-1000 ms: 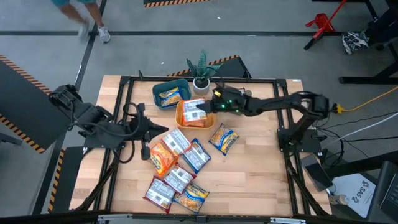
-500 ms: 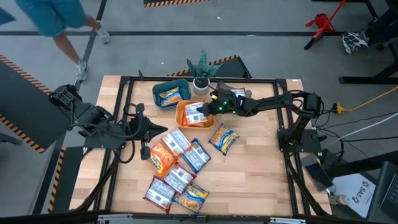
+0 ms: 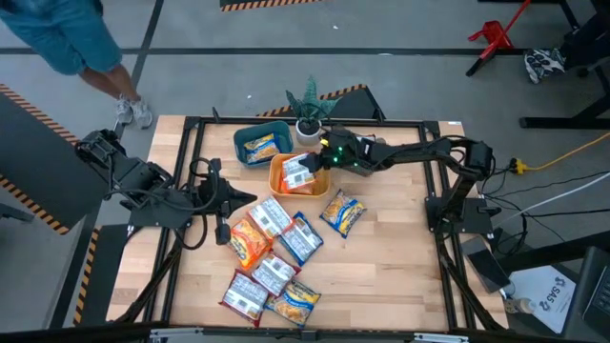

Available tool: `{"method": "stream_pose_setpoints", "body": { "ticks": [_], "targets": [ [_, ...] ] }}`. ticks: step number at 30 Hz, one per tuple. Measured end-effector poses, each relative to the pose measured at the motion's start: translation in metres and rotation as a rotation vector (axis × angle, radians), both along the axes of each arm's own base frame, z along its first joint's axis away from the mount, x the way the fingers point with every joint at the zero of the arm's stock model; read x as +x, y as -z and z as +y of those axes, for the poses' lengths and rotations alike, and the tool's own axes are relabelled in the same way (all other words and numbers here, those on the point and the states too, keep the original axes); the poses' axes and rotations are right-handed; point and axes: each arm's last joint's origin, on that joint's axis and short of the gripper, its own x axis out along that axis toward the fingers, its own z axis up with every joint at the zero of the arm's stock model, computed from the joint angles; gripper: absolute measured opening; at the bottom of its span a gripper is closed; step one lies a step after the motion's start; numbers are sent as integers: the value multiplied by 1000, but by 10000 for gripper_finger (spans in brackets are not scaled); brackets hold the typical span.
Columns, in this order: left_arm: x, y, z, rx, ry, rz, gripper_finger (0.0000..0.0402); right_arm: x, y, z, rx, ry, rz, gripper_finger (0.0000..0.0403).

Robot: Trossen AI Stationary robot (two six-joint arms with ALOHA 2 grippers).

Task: Sort Maruchan noodles
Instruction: Put the right orange noodle pack into the yellow bin, then put the top red noodle pack into the black bin

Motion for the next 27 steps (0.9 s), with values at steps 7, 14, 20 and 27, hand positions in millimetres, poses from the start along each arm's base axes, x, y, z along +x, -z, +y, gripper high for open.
{"method": "stream_pose_setpoints", "body": {
  "ticks": [7,14,20,27],
  "targets": [
    [-3,5,2,-5,-16,43,0,7,-39,-1,-144,-9,311,218],
    [-7,8,-2,-12,-3,64,0,-6,-68,18,-231,-46,635,218],
    [-5,27,-12,8,-21,55,0,-25,-51,77,-228,-174,931,218],
    [11,87,-29,-62,-13,-13,0,-49,-22,153,-186,-186,1003,218]
  ]
}}
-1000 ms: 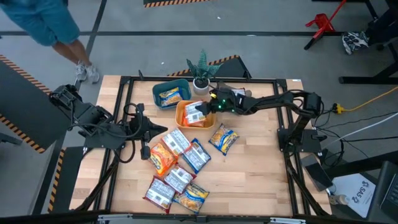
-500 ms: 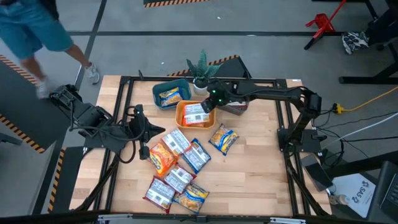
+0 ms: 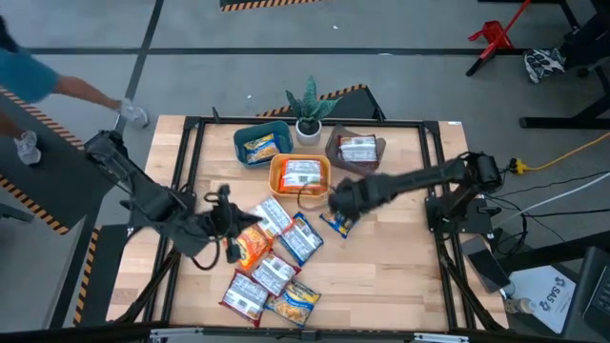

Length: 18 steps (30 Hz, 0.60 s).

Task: Sort Maruchan noodles
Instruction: Put the top red noodle pack into the black bin

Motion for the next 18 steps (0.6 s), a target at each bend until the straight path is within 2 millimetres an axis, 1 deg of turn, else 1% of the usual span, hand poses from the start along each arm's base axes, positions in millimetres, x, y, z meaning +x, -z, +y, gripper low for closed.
{"method": "stream_pose_setpoints", "body": {
  "ticks": [3,5,7,8,10,11,12,14,16,18],
  "targets": [
    [6,34,-6,-101,103,-28,0,-1,10,36,40,-2,-131,218],
    [6,56,-8,-160,172,-37,0,2,14,62,62,-36,-268,218],
    [1,76,-10,-185,225,-30,0,5,16,84,60,-101,-413,218],
    [-2,86,-11,-180,252,-12,0,6,16,95,52,-174,-476,218],
    [-7,106,-14,-151,276,33,0,10,15,119,25,-409,-619,218],
    [-9,115,-15,-126,287,53,0,13,14,129,-16,-511,-682,218],
    [-10,123,-16,-99,292,76,0,14,14,136,-88,-601,-715,218],
    [-10,135,-16,-67,287,109,0,19,18,147,-225,-729,-739,218],
    [-9,150,-14,-62,255,153,0,26,24,149,-311,-820,-702,218],
    [-6,160,-15,-66,231,183,0,36,26,150,-352,-881,-681,218]
  ]
}}
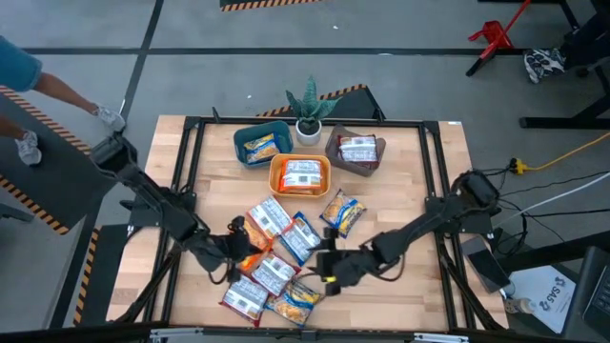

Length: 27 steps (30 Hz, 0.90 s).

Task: Sort Maruchan noodles
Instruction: Put the top red noodle pack into the black bin

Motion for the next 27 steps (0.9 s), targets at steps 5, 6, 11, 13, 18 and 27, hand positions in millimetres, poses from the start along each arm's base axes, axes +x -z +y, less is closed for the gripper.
{"method": "stream_pose_setpoints", "body": {
  "ticks": [5,6,11,13,18,27],
  "targets": [
    [11,14,-12,-19,34,-26,0,22,9,9,-44,-124,44,218],
    [13,17,-14,-21,39,-26,0,25,9,11,-50,-151,45,218],
    [19,37,-19,-40,21,7,0,39,8,17,-118,-211,51,218],
    [21,45,-21,-53,14,20,0,43,10,19,-152,-232,52,218],
    [26,59,-26,-79,18,26,0,50,13,24,-203,-306,58,218],
    [26,66,-26,-100,-16,41,0,50,15,26,-286,-418,68,218]
  ]
}}
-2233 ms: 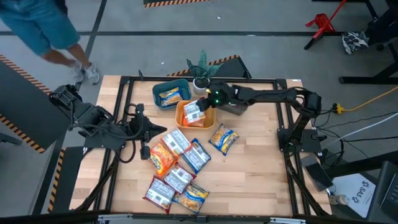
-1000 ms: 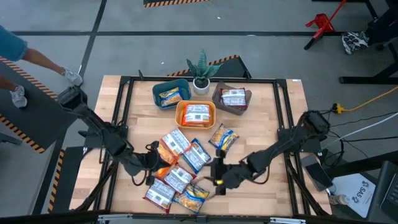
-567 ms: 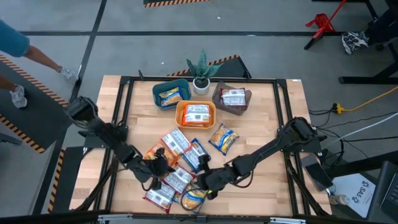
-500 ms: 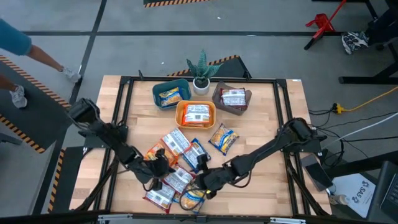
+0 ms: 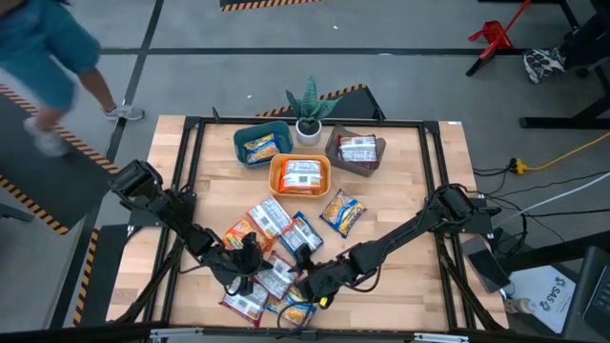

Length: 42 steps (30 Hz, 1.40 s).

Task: Sort Maruchan noodles
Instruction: Put the top red noodle pack into the black bin

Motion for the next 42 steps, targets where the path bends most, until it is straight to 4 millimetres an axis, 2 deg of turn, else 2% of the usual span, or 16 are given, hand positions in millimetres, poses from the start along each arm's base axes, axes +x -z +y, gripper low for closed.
{"method": "stream_pose_setpoints", "body": {
  "ticks": [6,12,15,20,29,39,42],
  "targets": [
    [-1,1,1,9,-2,8,0,0,4,1,-63,-95,9,218],
    [-1,2,1,12,-2,12,0,4,31,3,-164,-162,52,218],
    [-1,2,1,15,-2,14,0,7,40,2,-243,-109,24,218],
    [-1,3,1,15,-2,15,0,15,43,-4,-274,-114,-18,218],
    [-2,3,2,38,-14,10,0,29,49,-28,-233,-162,-5,218],
    [1,3,6,46,-37,6,0,36,58,-23,-318,-259,-97,217],
    [1,3,7,48,-46,2,0,36,59,-23,-336,-239,-95,200]
  ]
}}
